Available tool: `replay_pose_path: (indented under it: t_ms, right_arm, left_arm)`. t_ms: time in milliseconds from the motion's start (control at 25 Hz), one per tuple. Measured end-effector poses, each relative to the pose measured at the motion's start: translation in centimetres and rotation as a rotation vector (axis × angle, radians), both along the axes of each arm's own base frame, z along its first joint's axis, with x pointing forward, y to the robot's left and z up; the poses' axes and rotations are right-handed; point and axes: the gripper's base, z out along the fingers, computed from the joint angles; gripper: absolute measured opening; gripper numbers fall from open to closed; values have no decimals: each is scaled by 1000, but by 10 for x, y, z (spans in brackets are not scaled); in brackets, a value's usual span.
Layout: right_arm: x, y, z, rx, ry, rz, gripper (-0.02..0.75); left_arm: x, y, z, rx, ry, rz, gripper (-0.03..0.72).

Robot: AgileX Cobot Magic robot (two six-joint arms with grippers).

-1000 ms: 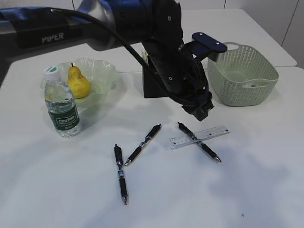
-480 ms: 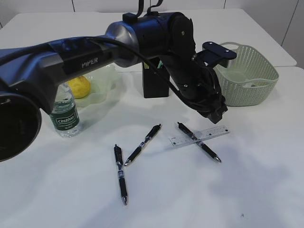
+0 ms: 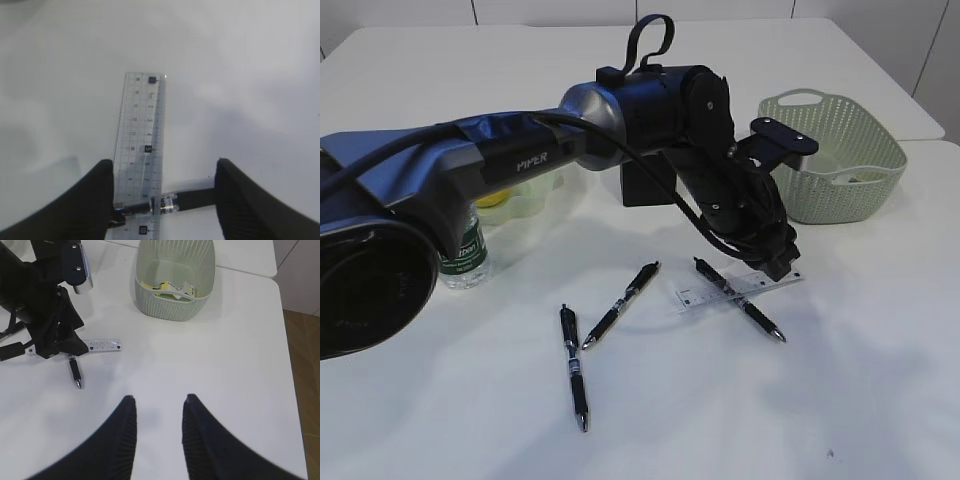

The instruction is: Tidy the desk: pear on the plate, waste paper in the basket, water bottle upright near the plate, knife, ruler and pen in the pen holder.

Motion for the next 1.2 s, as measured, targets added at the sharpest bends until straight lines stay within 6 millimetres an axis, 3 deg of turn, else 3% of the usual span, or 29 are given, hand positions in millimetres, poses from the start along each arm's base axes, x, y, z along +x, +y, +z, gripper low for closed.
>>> replay_pose_path:
  t_ms: [280,560,1200]
  right_arm:
    - [0,0,0,0,0,0,265]
    - [0,0,0,-1,0,0,265]
    - [0,0,0,-4,-1,-1,264]
  left_arm:
    - [4,-4,3,-40,-56,-18,450]
    - [5,-6,-21,-27,-34,-20,465]
    - [7,-7,-33,-23,-36,-17,479]
